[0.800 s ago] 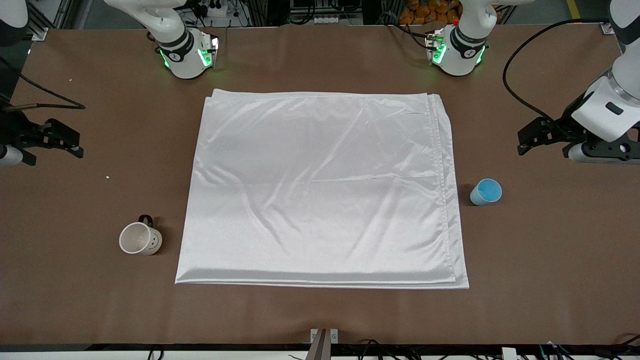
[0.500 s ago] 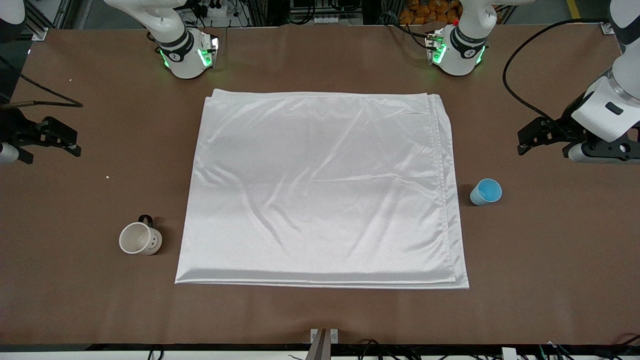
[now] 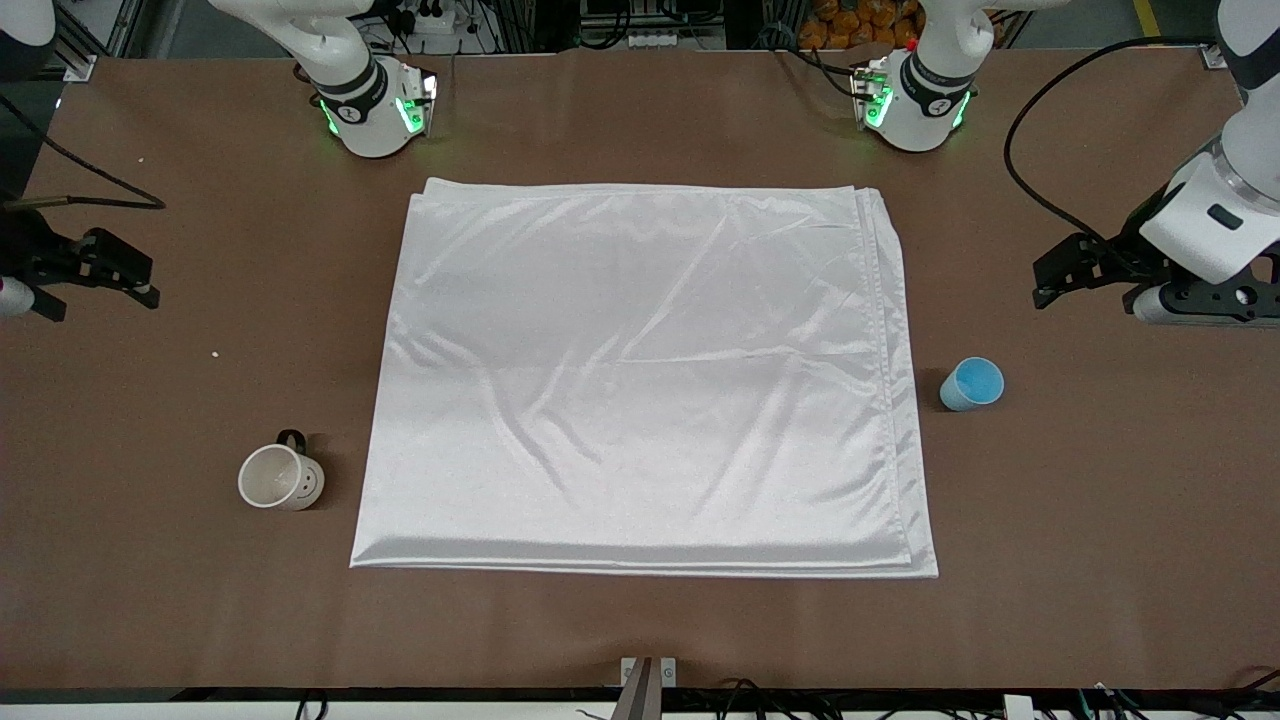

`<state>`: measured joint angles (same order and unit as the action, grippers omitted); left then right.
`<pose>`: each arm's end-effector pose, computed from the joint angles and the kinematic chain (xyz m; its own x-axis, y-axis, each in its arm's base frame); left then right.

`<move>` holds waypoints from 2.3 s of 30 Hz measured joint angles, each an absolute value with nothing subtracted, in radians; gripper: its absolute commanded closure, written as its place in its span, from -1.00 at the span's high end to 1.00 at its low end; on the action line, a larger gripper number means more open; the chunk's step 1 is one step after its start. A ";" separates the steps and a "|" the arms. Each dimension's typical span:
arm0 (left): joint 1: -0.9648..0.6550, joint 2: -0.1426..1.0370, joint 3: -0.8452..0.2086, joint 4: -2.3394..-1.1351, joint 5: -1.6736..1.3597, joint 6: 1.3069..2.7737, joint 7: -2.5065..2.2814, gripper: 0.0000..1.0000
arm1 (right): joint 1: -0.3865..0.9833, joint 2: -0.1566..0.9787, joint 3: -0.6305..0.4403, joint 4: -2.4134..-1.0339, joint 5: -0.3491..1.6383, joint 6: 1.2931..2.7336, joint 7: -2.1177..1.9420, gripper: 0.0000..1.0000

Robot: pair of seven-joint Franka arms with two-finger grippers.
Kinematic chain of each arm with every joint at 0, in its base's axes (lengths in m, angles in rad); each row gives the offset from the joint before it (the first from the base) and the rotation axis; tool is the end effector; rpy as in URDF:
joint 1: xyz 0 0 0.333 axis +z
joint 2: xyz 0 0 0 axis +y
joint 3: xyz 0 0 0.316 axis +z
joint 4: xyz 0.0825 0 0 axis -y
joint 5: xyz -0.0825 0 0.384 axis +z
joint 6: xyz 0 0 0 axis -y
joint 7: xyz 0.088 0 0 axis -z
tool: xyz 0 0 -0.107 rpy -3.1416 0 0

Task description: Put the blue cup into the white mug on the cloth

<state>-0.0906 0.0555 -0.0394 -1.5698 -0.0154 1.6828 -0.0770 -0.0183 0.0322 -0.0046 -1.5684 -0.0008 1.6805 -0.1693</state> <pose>0.5768 -0.0763 0.6037 0.9971 -0.0509 0.0560 -0.0522 -0.9984 0.0219 0.5750 -0.0132 0.6176 0.9862 0.1460 0.0785 0.1454 -0.9893 0.0144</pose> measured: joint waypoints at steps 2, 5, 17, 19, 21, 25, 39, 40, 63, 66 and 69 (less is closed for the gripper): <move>-0.091 0.056 -0.039 -1.577 -0.015 1.683 -0.077 1.00 | -0.018 0.032 -0.002 -1.573 -0.001 1.679 -0.169 1.00; -0.090 0.059 -0.039 -1.594 -0.015 1.686 -0.077 1.00 | -0.018 0.032 0.001 -1.586 -0.001 1.675 -0.169 1.00; -0.080 0.082 -0.039 -1.759 -0.015 1.833 -0.076 1.00 | -0.053 0.051 0.001 -1.658 -0.001 1.644 -0.169 1.00; -0.076 0.085 -0.039 -1.792 -0.015 1.867 -0.076 1.00 | -0.053 0.057 0.001 -1.680 -0.001 1.658 -0.169 1.00; -0.074 0.086 -0.039 -1.826 -0.015 1.907 -0.076 1.00 | -0.053 0.063 0.002 -1.705 -0.001 1.688 -0.169 1.00; -0.073 0.086 -0.038 -1.907 -0.015 2.000 -0.076 1.00 | -0.055 0.080 0.003 -1.774 -0.001 1.785 -0.169 1.00; -0.051 0.110 -0.037 -2.167 -0.015 2.301 -0.076 1.00 | -0.070 0.214 0.004 -1.902 -0.001 2.029 -0.169 0.91; -0.049 0.114 -0.037 -2.171 -0.015 2.306 -0.076 1.00 | -0.070 0.225 0.005 -1.903 -0.001 2.040 -0.169 0.90; -0.046 0.274 -0.039 -2.224 -0.015 2.530 -0.075 1.00 | -0.071 0.441 0.007 -1.907 0.006 2.302 -0.169 0.83; -0.046 0.279 -0.039 -2.232 -0.015 2.535 -0.075 1.00 | -0.071 0.453 0.007 -1.907 0.006 2.320 -0.169 0.82; -0.046 0.285 -0.039 -2.237 -0.015 2.546 -0.075 1.00 | -0.071 0.464 0.007 -1.907 0.006 2.333 -0.169 0.80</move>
<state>-0.0462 0.2847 -0.0389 -2.2367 -0.0154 2.5463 -0.0755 -0.0706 0.4643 0.0068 -1.9075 0.0058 2.3327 -0.1689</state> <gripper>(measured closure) 0.000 0.088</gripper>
